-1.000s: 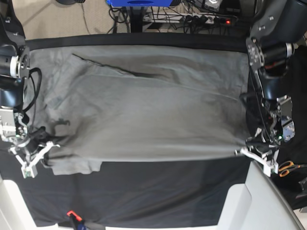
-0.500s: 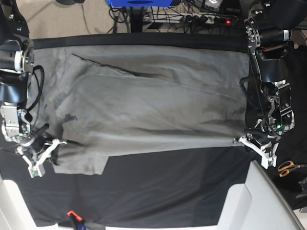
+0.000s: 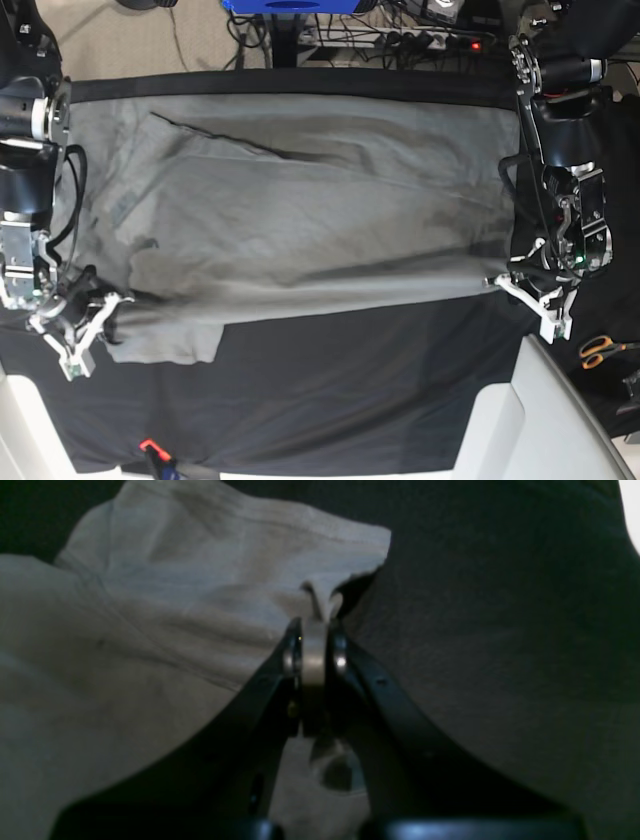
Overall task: Fold the T-shirt properly
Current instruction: 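Lift the hem edge with both grippers toward the collar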
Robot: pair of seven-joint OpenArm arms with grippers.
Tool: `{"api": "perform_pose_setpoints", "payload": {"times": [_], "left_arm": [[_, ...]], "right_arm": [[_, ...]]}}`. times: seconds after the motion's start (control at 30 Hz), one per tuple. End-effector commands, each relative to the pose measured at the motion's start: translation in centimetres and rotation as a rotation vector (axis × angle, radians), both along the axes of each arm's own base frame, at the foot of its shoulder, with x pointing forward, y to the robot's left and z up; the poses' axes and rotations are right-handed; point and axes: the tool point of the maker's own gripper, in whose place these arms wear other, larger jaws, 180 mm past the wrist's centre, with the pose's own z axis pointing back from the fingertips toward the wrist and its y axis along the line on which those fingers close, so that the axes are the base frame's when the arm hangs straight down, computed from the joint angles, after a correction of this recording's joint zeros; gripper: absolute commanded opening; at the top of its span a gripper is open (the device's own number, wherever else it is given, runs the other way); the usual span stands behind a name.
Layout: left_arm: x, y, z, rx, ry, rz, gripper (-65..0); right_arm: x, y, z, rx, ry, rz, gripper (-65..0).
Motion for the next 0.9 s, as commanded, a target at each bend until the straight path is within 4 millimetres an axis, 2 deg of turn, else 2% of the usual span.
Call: {"api": "perform_pose_setpoints", "payload": {"times": [0.0, 0.2, 0.3, 0.63, 0.7, 0.87], "left_arm": [[1.0, 0.8, 1.8, 0.019, -0.054, 0.004, -65.0], [0.9, 0.7, 3.0, 0.045, -0.090, -0.014, -65.0], [1.1, 0.7, 3.4, 0.050, -0.098, -0.015, -65.0], [0.6, 0.7, 3.0, 0.051, -0.070, -0.019, -65.0], [0.5, 0.4, 3.4, 0.056, -0.055, -0.028, -65.0], [-1.4, 0.0, 3.7, 0.093, -0.032, -0.057, -65.0]], "right_arm": [[1.6, -0.8, 2.2, -0.007, -0.058, -0.010, -64.8], [1.6, -0.6, 2.2, -0.005, -0.059, -0.008, -64.8], [1.7, 0.1, 2.1, 0.006, -0.061, -0.003, -64.8], [1.3, 0.1, 1.6, 0.005, -0.048, -0.010, -64.8], [1.0, -0.1, 1.3, -0.004, -0.019, -0.009, -64.8], [-0.1, -0.5, 0.2, -0.034, 0.072, -0.015, -64.8]]}}
